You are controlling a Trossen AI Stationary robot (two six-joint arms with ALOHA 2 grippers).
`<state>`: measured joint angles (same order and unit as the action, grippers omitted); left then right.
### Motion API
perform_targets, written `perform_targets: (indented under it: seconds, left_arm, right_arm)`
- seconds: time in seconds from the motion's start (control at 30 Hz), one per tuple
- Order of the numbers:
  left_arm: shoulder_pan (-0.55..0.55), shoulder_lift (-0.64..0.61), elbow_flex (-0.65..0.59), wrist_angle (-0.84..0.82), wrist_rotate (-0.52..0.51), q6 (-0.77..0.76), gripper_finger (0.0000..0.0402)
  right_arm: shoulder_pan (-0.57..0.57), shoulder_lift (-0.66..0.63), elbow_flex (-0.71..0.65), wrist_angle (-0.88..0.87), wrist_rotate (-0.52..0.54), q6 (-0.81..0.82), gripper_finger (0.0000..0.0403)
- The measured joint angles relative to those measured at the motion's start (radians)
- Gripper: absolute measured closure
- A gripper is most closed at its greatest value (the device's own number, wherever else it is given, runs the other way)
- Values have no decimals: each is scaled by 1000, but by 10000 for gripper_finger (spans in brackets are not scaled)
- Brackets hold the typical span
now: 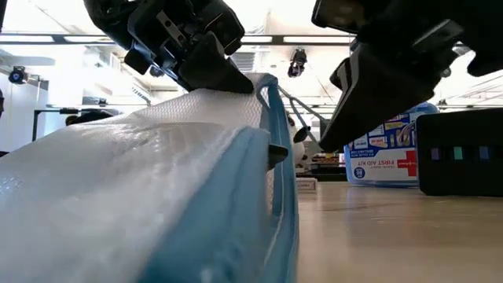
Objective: Unpack backpack
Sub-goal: Close the transparent zip bag
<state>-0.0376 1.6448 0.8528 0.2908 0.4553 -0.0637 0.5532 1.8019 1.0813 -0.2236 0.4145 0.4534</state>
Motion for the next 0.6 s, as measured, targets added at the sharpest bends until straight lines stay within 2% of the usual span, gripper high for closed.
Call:
perform_targets:
  seconds: [0.23,0.37,0.47,0.6]
  left_arm:
    - [-26,2,0,23,29,-34,402]
    - [-49,2,0,24,-20,-34,398]
    - [-51,6,0,49,-27,-35,378]
    - [-46,41,1,110,-28,-42,331]
  right_arm:
    - [1,0,4,19,75,-89,403]
    - [-7,0,10,19,79,-124,403]
    - [-8,0,10,21,84,-131,403]
    - [-8,0,8,19,103,-138,403]
